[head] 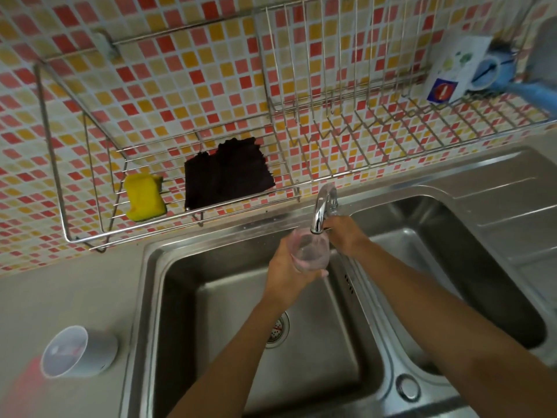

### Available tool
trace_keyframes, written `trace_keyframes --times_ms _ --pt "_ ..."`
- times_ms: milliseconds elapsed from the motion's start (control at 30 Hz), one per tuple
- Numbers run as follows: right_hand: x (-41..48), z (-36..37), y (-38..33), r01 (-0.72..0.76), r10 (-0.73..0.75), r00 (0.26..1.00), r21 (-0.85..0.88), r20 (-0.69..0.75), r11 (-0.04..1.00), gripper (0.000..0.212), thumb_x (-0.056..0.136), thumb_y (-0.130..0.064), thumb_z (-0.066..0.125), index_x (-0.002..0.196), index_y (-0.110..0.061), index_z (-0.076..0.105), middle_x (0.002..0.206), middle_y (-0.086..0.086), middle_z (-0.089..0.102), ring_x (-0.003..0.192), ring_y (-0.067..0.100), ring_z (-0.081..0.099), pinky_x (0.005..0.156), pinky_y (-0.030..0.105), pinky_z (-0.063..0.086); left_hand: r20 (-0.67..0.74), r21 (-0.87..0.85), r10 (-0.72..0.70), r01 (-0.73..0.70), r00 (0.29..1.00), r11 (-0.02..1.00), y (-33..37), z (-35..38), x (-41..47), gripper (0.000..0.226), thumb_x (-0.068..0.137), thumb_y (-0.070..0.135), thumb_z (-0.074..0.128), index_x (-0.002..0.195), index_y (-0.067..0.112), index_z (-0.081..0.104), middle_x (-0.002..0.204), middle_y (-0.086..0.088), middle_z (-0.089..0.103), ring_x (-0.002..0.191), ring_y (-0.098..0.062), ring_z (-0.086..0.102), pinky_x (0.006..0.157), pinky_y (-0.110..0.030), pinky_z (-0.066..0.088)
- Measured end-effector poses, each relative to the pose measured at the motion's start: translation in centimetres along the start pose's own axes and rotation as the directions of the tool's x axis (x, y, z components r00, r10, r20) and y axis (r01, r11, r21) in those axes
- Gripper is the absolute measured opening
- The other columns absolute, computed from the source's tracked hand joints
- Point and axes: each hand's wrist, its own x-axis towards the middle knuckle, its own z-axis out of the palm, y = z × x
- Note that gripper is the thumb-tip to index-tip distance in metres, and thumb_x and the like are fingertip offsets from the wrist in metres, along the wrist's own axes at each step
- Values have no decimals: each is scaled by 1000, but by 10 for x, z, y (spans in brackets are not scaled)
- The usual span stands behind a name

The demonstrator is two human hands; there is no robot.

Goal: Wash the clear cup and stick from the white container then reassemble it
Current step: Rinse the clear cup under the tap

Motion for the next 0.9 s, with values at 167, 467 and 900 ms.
trace_keyframes --times_ms 167,467,900 --pt "-4 -3 2 102 -102 995 2 18 995 11 87 -6 61 84 -12 70 90 6 70 83 23 65 80 31 52 64 63 -24 20 998 998 0 11 4 86 58 24 92 130 23 46 114 9 62 101 -6 62 74 -6 47" --pt "-3 8 2 9 -6 999 93 -36 996 17 83 -15 70 100 -13 73 105 7 69 90 22 64 89 31 50 -57 39 3 -1 998 999 -1 2 0 77 60 9 90 111 43 43 108 14 59 96 9 58 70 -3 46" --pt "-8 13 13 -74 331 873 571 -360 817 24 95 -22 54 98 -6 73 88 11 72 77 20 63 63 22 36 -69 -13 -2 1 998 1000 -3 5 8 83 57 16 92 120 35 43 112 12 58 99 3 58 75 -2 44"
